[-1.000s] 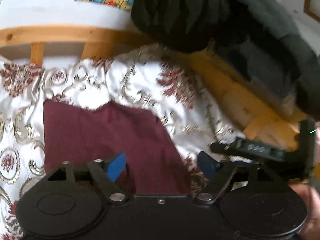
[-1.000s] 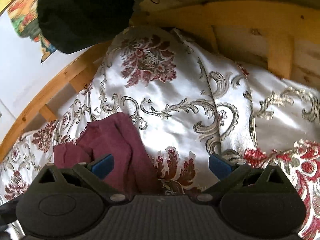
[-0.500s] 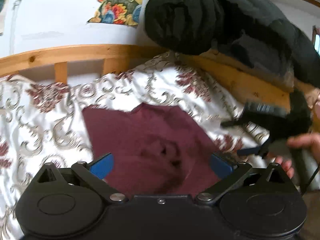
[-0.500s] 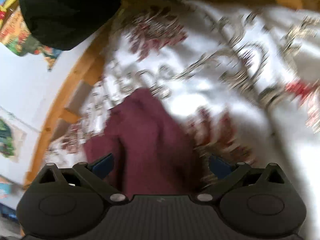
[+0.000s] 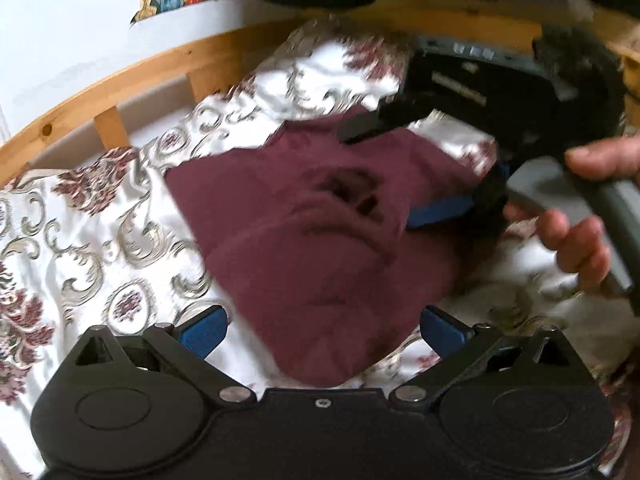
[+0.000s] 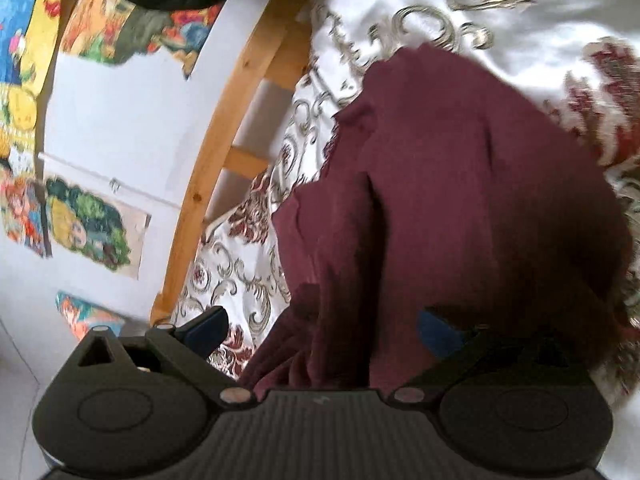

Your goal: Fold small clothes

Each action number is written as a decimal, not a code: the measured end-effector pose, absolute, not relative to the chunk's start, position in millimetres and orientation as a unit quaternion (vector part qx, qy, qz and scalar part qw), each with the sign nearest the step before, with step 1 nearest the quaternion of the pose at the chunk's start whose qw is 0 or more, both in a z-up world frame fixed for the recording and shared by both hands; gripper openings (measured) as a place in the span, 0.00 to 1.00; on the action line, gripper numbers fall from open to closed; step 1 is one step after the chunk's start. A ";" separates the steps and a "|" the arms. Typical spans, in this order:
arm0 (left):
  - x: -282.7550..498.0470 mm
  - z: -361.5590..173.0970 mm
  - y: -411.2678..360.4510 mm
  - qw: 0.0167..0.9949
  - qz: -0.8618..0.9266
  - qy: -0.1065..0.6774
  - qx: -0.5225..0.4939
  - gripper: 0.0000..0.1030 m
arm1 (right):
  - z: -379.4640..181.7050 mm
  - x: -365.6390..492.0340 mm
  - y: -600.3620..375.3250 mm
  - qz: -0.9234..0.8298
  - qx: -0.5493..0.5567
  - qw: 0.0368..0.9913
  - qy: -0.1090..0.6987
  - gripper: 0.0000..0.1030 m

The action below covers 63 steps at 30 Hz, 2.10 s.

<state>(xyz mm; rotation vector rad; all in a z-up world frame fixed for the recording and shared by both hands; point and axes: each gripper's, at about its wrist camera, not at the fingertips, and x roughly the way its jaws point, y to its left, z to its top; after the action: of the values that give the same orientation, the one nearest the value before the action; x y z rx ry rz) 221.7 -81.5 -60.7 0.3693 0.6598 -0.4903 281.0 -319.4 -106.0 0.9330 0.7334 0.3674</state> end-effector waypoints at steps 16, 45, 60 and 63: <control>238.1 -64.3 -78.5 0.897 -0.188 0.370 0.151 0.99 | -99.3 310.1 -287.0 0.126 0.300 0.884 0.335 0.79; 209.5 -56.7 -108.9 0.923 -0.233 0.213 0.219 0.18 | -66.1 304.4 -284.0 0.118 0.241 0.925 0.270 0.09; 205.8 -49.6 -169.2 0.923 -0.275 0.189 0.194 0.15 | -24.7 281.7 -315.2 0.080 0.151 0.961 0.217 0.08; 209.3 -47.9 -172.0 0.922 -0.280 0.195 0.181 0.15 | -24.8 281.2 -323.3 0.070 0.159 0.961 0.216 0.08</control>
<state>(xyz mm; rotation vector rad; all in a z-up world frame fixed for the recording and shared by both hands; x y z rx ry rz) 209.3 -172.0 -47.9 0.3719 0.4009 -0.5754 281.2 -323.3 -24.8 0.3214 0.4384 0.1412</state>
